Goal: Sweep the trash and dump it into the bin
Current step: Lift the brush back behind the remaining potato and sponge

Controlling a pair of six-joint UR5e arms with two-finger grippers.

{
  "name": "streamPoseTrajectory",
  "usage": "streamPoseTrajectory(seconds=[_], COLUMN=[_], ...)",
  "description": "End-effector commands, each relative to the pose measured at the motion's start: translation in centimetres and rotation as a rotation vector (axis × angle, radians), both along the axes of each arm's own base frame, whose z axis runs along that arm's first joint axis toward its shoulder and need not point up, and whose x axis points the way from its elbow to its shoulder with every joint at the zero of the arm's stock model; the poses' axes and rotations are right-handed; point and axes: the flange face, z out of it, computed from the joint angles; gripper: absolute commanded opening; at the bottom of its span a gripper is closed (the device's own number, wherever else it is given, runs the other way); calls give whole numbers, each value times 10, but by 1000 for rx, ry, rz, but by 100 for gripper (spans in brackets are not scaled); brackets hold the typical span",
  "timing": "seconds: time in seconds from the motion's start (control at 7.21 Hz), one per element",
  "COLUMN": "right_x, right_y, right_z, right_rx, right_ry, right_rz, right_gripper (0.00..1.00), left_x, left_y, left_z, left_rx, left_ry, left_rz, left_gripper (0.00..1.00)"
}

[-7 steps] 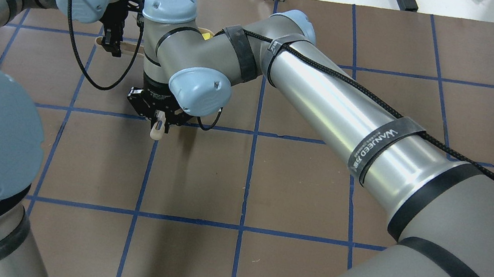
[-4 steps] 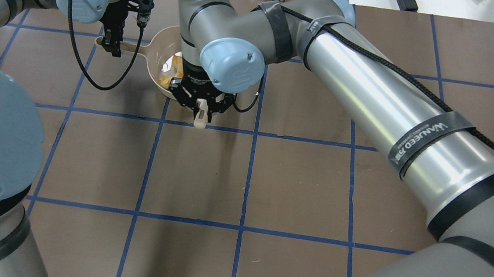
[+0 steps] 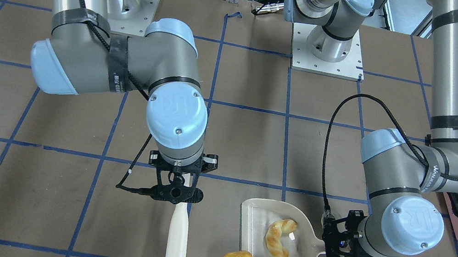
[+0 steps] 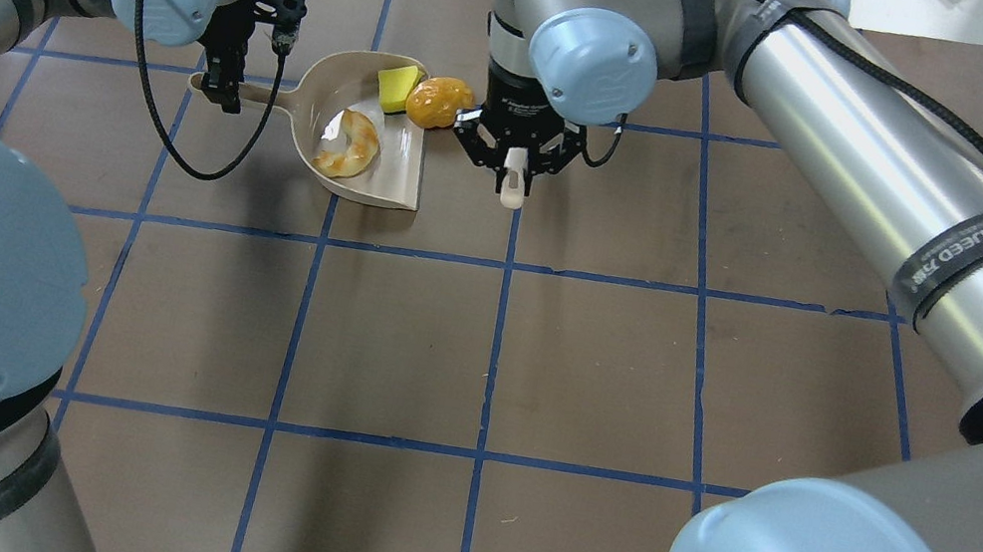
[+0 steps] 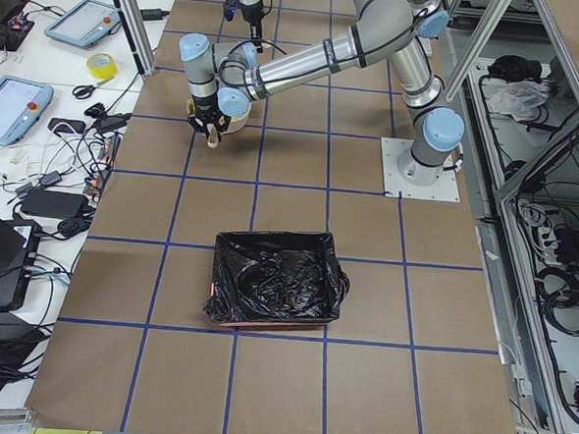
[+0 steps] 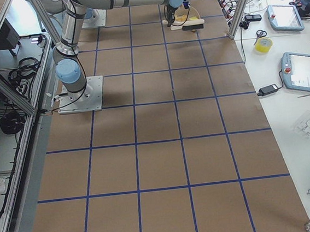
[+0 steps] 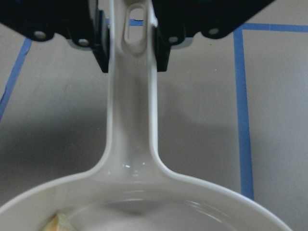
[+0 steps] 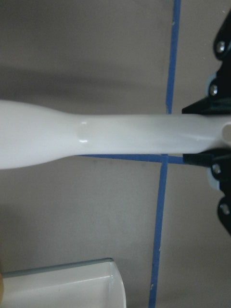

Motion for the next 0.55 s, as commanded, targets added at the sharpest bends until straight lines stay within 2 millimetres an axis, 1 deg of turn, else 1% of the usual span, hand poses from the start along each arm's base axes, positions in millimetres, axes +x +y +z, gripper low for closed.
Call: streamPoseTrajectory(seconds=[0.0,0.14,0.28,0.42], right_x=[-14,-9,3,24], right_y=[-37,-55,-61,-52], right_z=[-31,-44,-48,-61], right_rx=[-34,-39,-39,-13], right_ry=[-20,-24,-26,-27], right_rz=[54,85,102,130], right_gripper=[0,0,0,0], left_x=[2,2,1,2], left_y=[-1,0,0,0], left_z=[-3,-3,-3,-4], left_rx=[6,7,8,8], left_ry=[-11,-14,-15,-14], left_rz=[-2,-2,-4,-2], left_gripper=[10,10,10,10])
